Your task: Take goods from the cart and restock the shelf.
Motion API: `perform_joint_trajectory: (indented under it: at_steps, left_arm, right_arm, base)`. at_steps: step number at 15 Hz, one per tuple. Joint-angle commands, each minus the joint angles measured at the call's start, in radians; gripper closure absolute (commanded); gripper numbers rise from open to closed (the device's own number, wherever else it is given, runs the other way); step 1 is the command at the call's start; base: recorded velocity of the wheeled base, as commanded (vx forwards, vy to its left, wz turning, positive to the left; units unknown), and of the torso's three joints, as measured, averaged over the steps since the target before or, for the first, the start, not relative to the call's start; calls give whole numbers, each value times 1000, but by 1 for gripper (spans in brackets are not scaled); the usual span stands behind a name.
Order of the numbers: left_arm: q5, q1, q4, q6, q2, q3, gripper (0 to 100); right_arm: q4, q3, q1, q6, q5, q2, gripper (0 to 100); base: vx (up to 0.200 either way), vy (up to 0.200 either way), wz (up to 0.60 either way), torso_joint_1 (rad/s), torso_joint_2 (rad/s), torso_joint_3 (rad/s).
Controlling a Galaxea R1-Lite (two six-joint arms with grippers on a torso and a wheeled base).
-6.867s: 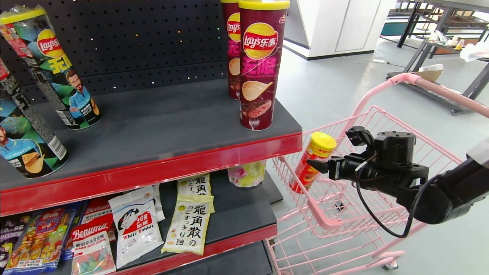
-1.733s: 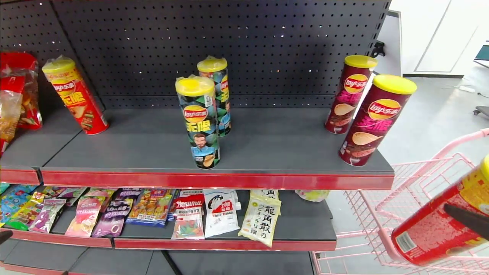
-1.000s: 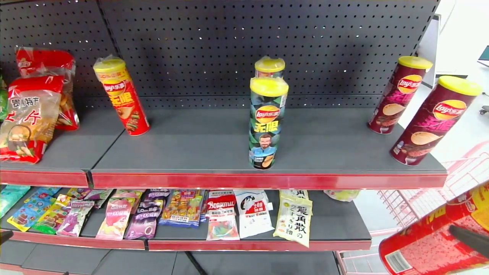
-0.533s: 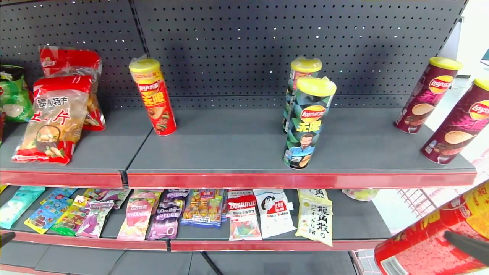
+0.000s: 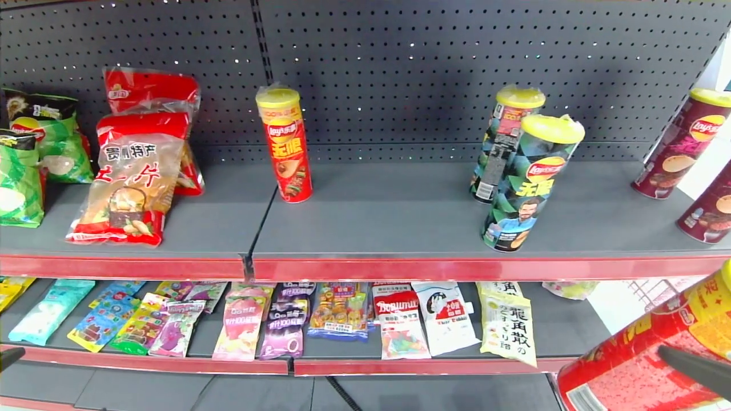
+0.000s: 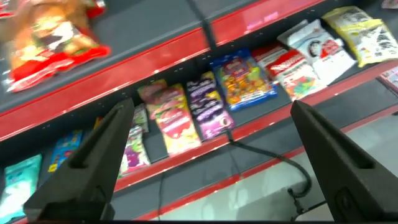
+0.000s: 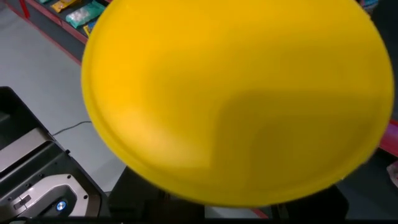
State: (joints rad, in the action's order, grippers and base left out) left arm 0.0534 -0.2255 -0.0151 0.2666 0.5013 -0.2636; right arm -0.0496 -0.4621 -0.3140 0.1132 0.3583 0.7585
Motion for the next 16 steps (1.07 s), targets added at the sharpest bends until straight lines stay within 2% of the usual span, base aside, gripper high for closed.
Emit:
perform_joint_trajectory:
  at_steps: [1,5,16]
  left_arm:
    - [0,0,-2,2,-1,-3,0]
    - [0,0,-2,2,-3,-6,0]
    - [0,0,-2,5,2,-9,0]
  right_arm:
    - [0,2,0,2,-1,2,100]
    - [-1,2,0,2,1,1,100]
    - [0,11,0,2,2,4,100]
  base:
    - [0,200,0,2,7,2]
    - [0,200,0,2,0,2]
    - [0,0,0,0,0,0]
